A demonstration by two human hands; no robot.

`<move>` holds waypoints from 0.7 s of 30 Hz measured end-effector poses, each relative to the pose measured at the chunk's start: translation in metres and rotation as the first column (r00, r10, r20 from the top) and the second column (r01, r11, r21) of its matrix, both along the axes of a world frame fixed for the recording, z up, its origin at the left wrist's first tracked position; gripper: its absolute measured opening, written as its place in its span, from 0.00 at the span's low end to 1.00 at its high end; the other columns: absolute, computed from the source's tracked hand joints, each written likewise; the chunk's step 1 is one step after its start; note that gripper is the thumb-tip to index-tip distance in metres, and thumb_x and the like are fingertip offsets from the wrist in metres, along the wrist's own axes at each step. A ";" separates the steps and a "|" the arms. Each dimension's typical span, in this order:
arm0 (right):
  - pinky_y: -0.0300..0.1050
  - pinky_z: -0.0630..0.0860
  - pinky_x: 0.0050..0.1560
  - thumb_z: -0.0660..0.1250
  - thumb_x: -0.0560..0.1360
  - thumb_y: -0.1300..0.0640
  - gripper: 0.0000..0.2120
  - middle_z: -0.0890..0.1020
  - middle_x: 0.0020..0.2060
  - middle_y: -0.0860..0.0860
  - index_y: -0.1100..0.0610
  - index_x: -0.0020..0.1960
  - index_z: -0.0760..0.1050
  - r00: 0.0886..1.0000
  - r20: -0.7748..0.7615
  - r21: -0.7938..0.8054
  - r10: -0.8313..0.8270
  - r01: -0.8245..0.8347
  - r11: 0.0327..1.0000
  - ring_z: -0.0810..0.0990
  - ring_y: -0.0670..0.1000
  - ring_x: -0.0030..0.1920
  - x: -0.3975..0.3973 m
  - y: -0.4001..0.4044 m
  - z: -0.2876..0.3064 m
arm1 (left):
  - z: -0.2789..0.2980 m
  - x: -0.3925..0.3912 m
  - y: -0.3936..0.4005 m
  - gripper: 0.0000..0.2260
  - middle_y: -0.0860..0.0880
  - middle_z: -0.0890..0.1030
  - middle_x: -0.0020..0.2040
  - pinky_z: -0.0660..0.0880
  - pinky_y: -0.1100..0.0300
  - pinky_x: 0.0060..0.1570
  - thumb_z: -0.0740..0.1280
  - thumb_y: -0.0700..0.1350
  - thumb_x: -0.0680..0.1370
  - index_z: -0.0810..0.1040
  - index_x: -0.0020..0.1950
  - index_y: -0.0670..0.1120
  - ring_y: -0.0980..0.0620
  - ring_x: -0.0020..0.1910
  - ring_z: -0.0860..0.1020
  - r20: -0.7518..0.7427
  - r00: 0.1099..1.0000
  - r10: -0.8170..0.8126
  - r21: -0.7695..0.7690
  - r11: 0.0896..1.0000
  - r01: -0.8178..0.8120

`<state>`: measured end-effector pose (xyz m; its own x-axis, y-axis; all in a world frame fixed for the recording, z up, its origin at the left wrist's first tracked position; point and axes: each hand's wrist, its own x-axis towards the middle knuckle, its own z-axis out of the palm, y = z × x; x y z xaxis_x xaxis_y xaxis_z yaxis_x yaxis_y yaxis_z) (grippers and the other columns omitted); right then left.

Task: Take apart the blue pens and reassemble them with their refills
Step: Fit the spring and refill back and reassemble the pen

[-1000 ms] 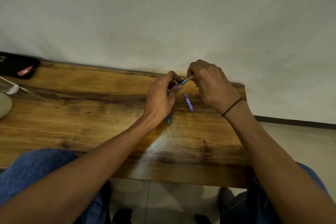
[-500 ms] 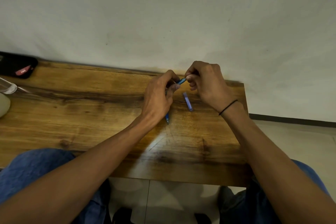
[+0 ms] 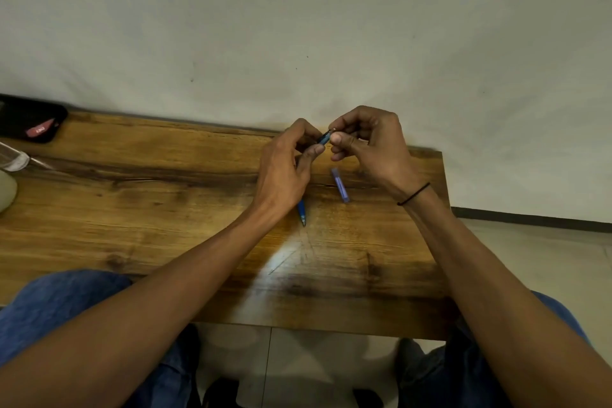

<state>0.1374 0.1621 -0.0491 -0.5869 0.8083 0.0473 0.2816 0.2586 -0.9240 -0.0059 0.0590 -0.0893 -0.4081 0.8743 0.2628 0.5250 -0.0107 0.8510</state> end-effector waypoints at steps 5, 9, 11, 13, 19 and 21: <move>0.48 0.86 0.43 0.72 0.78 0.68 0.10 0.84 0.41 0.55 0.61 0.58 0.80 0.996 0.082 0.101 -0.024 0.015 0.995 0.86 0.52 0.40 0.006 0.008 -0.002 | 0.000 -0.001 0.002 0.03 0.55 0.83 0.47 0.71 0.75 0.41 0.72 0.39 0.81 0.81 0.54 0.44 0.66 0.48 0.80 0.039 0.999 0.006 0.009 1.000 -0.007; 0.56 0.82 0.52 0.72 0.77 0.66 0.12 0.81 0.50 0.52 0.54 0.58 0.79 0.867 0.493 0.357 -0.075 -0.124 0.926 0.82 0.53 0.49 0.025 0.026 -0.011 | 0.000 -0.002 0.003 0.03 0.55 0.83 0.47 0.70 0.77 0.42 0.72 0.39 0.81 0.81 0.54 0.43 0.66 0.48 0.80 0.047 0.999 0.006 0.023 1.000 -0.007; 0.54 0.79 0.52 0.75 0.76 0.63 0.14 0.77 0.55 0.53 0.52 0.59 0.78 0.733 0.680 0.303 -0.023 -0.252 0.919 0.80 0.56 0.54 0.034 0.032 -0.017 | -0.001 -0.002 0.003 0.03 0.55 0.83 0.47 0.72 0.75 0.43 0.72 0.39 0.81 0.81 0.55 0.44 0.65 0.48 0.80 0.054 0.999 0.002 0.029 1.000 -0.003; 0.54 0.79 0.53 0.77 0.75 0.61 0.17 0.75 0.56 0.53 0.51 0.61 0.77 0.642 0.766 0.211 0.046 -0.318 0.924 0.79 0.57 0.56 0.036 0.033 -0.025 | -0.001 -0.002 0.004 0.04 0.56 0.83 0.47 0.73 0.74 0.44 0.72 0.40 0.81 0.81 0.55 0.44 0.64 0.48 0.80 0.056 0.998 0.002 0.027 1.000 -0.003; 0.60 0.81 0.50 0.73 0.76 0.65 0.09 0.79 0.53 0.56 0.55 0.52 0.78 0.597 0.801 0.232 0.043 -0.376 0.897 0.80 0.60 0.51 0.026 0.022 -0.040 | -0.004 -0.002 0.006 0.04 0.53 0.84 0.48 0.73 0.75 0.43 0.72 0.40 0.81 0.81 0.55 0.44 0.60 0.49 0.82 0.064 0.998 0.002 0.020 1.000 -0.003; 0.59 0.81 0.50 0.70 0.77 0.67 0.06 0.82 0.51 0.57 0.57 0.49 0.79 0.615 0.788 0.262 0.026 -0.373 0.890 0.81 0.60 0.50 0.026 0.023 -0.039 | -0.004 -0.002 0.006 0.04 0.55 0.84 0.48 0.74 0.74 0.43 0.72 0.40 0.81 0.81 0.55 0.44 0.61 0.49 0.82 0.063 0.998 0.000 0.017 1.000 -0.001</move>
<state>0.1638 0.1850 -0.0878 -0.6953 0.6825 -0.2250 0.7187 0.6580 -0.2248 -0.0081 0.0645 -0.0929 -0.4245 0.8697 0.2519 0.4708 -0.0256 0.8819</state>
